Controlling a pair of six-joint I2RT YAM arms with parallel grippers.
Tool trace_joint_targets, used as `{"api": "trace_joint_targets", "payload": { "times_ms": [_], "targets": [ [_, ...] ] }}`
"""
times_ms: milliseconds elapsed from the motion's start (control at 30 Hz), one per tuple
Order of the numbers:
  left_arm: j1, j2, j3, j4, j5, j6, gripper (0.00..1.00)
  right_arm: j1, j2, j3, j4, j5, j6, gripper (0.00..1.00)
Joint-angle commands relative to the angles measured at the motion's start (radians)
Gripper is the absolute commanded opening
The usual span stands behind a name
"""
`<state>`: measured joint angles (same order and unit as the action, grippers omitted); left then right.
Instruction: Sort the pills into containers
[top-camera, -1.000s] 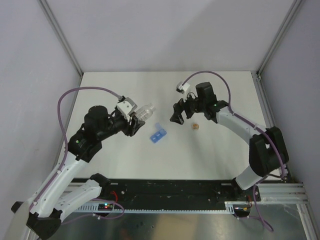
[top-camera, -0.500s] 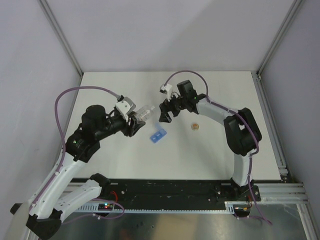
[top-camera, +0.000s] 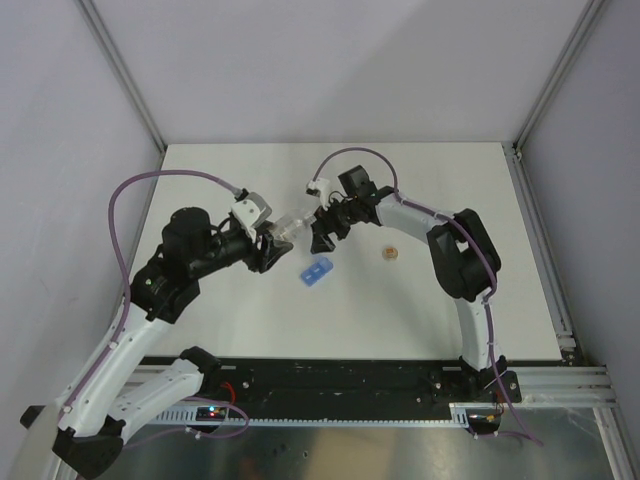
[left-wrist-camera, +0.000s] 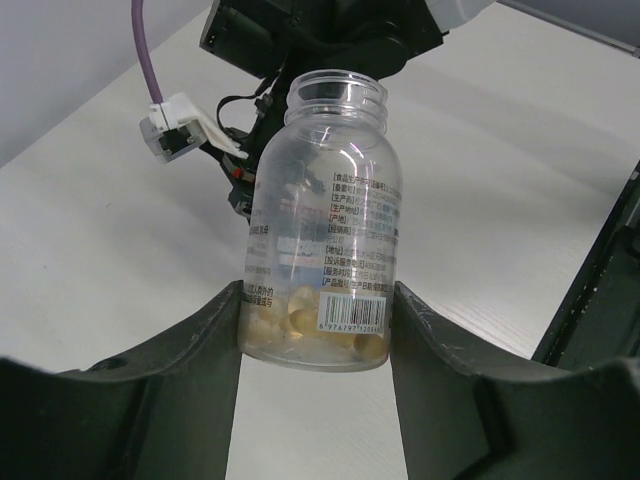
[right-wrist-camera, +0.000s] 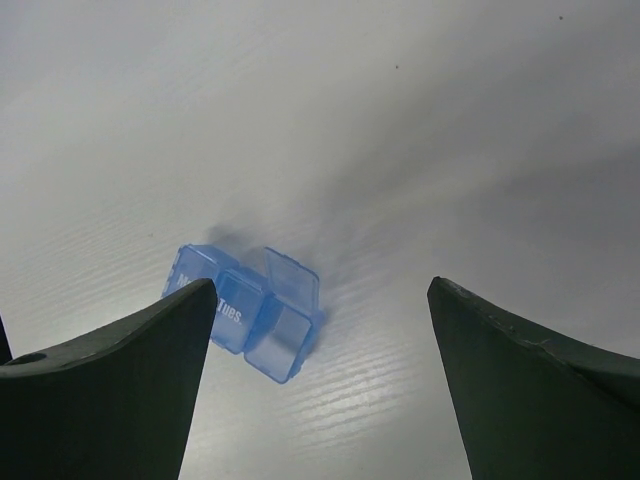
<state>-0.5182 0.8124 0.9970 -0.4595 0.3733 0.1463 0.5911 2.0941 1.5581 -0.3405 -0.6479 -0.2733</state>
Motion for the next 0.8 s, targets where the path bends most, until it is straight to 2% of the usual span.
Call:
{"api": "trace_joint_targets", "payload": {
  "times_ms": [0,333,767],
  "targets": [
    [0.007,0.000,0.045,0.017,0.025,-0.018,0.00,0.017,0.039,0.085,-0.044,-0.037,-0.030,0.92],
    [0.007,0.004,0.055,0.016,0.034,-0.018,0.00,0.028,0.109,0.160,-0.109,-0.079,-0.039,0.87],
    [0.007,0.007,0.059,0.018,0.036,-0.017,0.00,0.031,0.118,0.161,-0.142,-0.086,-0.057,0.66]
  ]
}}
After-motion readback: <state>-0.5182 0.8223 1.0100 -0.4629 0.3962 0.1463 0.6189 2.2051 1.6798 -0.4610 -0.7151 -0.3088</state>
